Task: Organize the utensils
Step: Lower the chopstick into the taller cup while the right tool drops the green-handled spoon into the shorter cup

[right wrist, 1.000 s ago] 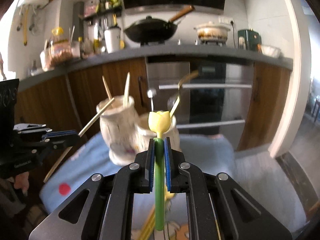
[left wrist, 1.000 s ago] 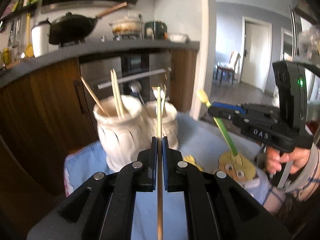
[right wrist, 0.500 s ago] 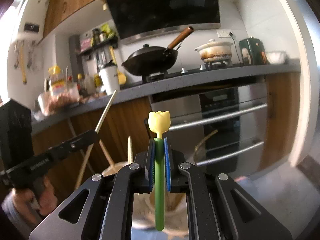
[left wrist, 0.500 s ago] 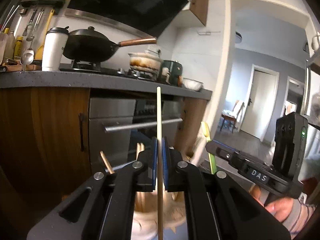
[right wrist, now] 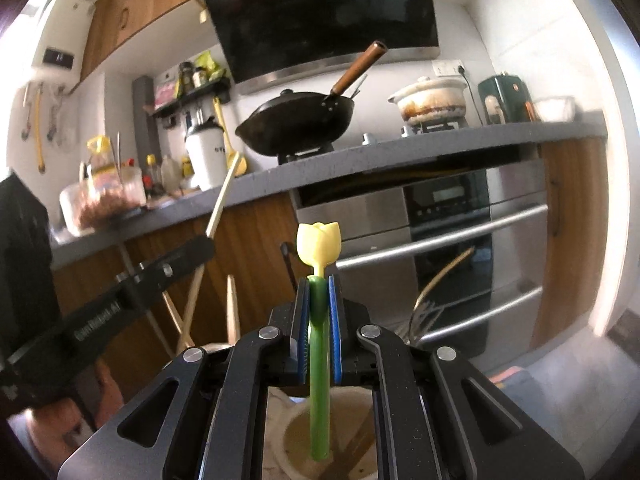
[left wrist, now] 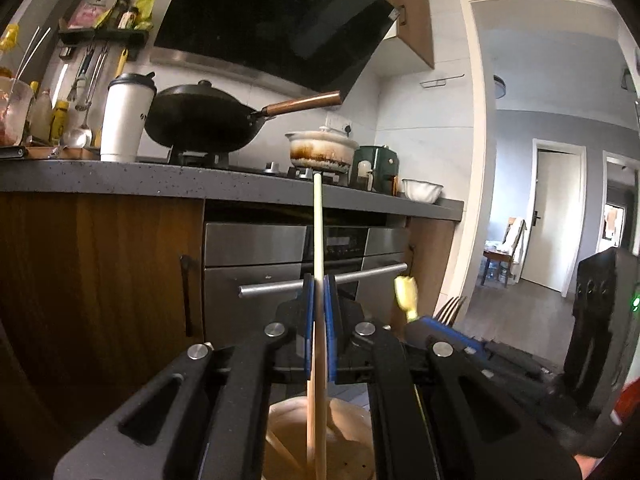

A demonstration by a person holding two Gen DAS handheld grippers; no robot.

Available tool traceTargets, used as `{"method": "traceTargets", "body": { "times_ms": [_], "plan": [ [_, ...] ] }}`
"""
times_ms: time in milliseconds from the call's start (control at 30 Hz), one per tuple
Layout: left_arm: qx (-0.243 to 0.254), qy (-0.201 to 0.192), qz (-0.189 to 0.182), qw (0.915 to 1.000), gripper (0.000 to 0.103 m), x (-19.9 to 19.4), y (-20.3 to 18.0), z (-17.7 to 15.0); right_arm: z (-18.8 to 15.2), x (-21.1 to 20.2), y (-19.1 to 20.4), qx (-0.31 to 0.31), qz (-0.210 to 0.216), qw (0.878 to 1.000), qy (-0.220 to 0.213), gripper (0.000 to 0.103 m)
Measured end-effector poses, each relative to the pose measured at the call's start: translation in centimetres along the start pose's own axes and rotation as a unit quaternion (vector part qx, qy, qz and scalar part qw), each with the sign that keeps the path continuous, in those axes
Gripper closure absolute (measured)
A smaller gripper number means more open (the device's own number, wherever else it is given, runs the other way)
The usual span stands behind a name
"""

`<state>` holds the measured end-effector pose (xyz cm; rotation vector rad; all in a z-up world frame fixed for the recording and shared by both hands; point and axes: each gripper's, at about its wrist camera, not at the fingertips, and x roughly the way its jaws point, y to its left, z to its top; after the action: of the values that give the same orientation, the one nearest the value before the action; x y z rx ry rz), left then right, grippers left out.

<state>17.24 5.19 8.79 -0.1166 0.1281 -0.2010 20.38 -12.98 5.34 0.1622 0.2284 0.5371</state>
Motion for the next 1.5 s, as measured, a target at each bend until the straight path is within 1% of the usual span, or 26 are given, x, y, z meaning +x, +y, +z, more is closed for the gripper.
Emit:
{"method": "traceTargets", "body": {
  "times_ms": [100,267,433,467,633,733,800,900,967,1000,1033,1067,1167,1233,1267,1300,1333,1367,1400,1467,1500],
  "plan": [
    [0.018,0.001,0.003,0.9998,0.098,-0.5,-0.3,-0.7,-1.0,0.0,-0.1,-0.009,0.003,1.000,0.009,0.093],
    [0.029,0.012,0.002,0.9995,0.098,-2.3,-0.4,-2.1,-2.3,-0.5,-0.4,-0.011,0.011,0.999,0.028,0.093],
    [0.041,0.047,0.009,0.9980,0.098,-3.6,-0.1,-3.5,-3.5,-1.6,-0.4,-0.021,0.007,0.999,0.043,0.093],
    [0.041,0.059,0.013,0.9973,0.098,-3.7,0.0,-3.8,-3.7,-1.7,-0.4,-0.021,0.006,0.999,0.048,0.093],
    [0.040,0.102,0.014,0.9939,0.098,-3.3,0.4,-4.9,-4.6,-1.5,-0.4,-0.024,-0.003,0.997,0.071,0.093],
    [0.047,0.107,0.021,0.9929,0.098,-3.3,0.2,-4.9,-4.6,-1.2,-0.5,-0.020,-0.008,0.996,0.083,0.093],
    [0.042,0.111,0.019,0.9928,0.098,-3.2,0.3,-4.8,-4.5,-1.2,-0.5,-0.019,-0.009,0.996,0.088,0.093],
    [0.042,0.113,0.022,0.9924,0.097,-3.2,0.2,-4.7,-4.3,-1.5,-0.3,-0.021,-0.009,0.996,0.087,0.092],
    [0.043,0.113,0.023,0.9924,0.096,-3.4,0.2,-4.5,-4.1,-1.8,-0.3,-0.020,-0.008,0.996,0.084,0.087],
    [0.044,0.113,0.023,0.9924,0.094,-3.4,0.2,-4.3,-4.0,-2.0,-0.3,-0.019,-0.006,0.996,0.083,0.082],
    [0.045,0.112,0.025,0.9923,0.088,-3.5,0.2,-4.2,-3.9,-2.4,-0.3,-0.018,-0.005,0.997,0.079,0.077],
    [0.046,0.108,0.028,0.9927,0.083,-3.8,0.2,-4.0,-3.8,-2.6,-0.3,-0.019,-0.005,0.997,0.076,0.077],
    [0.049,0.103,0.028,0.9931,0.082,-4.4,0.1,-3.7,-3.3,-3.6,-0.3,-0.019,-0.009,0.997,0.068,0.074],
    [0.053,0.103,0.031,0.9928,0.082,-4.9,0.1,-3.6,-3.1,-4.6,-0.4,-0.013,-0.012,0.998,0.062,0.066],
    [0.055,0.103,0.032,0.9927,0.079,-5.1,0.0,-3.6,-3.1,-4.9,-0.6,-0.010,-0.011,0.998,0.061,0.065],
    [0.055,0.103,0.032,0.9926,0.077,-5.3,0.0,-3.6,-3.0,-5.3,-0.7,-0.006,-0.011,0.998,0.059,0.059],
    [0.056,0.105,0.034,0.9924,0.072,-5.6,0.0,-3.7,-3.1,-5.9,-0.9,-0.001,-0.013,0.998,0.058,0.050],
    [0.056,0.106,0.035,0.9922,0.067,-5.8,0.0,-3.7,-3.2,-6.4,-1.1,0.002,-0.015,0.998,0.059,0.046],
    [0.056,0.106,0.036,0.9921,0.065,-6.1,0.1,-3.8,-3.3,-6.7,-1.3,0.004,-0.016,0.998,0.060,0.041],
    [0.055,0.110,0.041,0.9915,0.060,-6.7,0.2,-4.0,-3.6,-7.5,-1.8,0.007,-0.020,0.998,0.067,0.037],
    [0.054,0.113,0.043,0.9912,0.058,-6.9,0.3,-4.2,-3.7,-7.7,-1.9,0.008,-0.022,0.997,0.070,0.032]
  ]
}}
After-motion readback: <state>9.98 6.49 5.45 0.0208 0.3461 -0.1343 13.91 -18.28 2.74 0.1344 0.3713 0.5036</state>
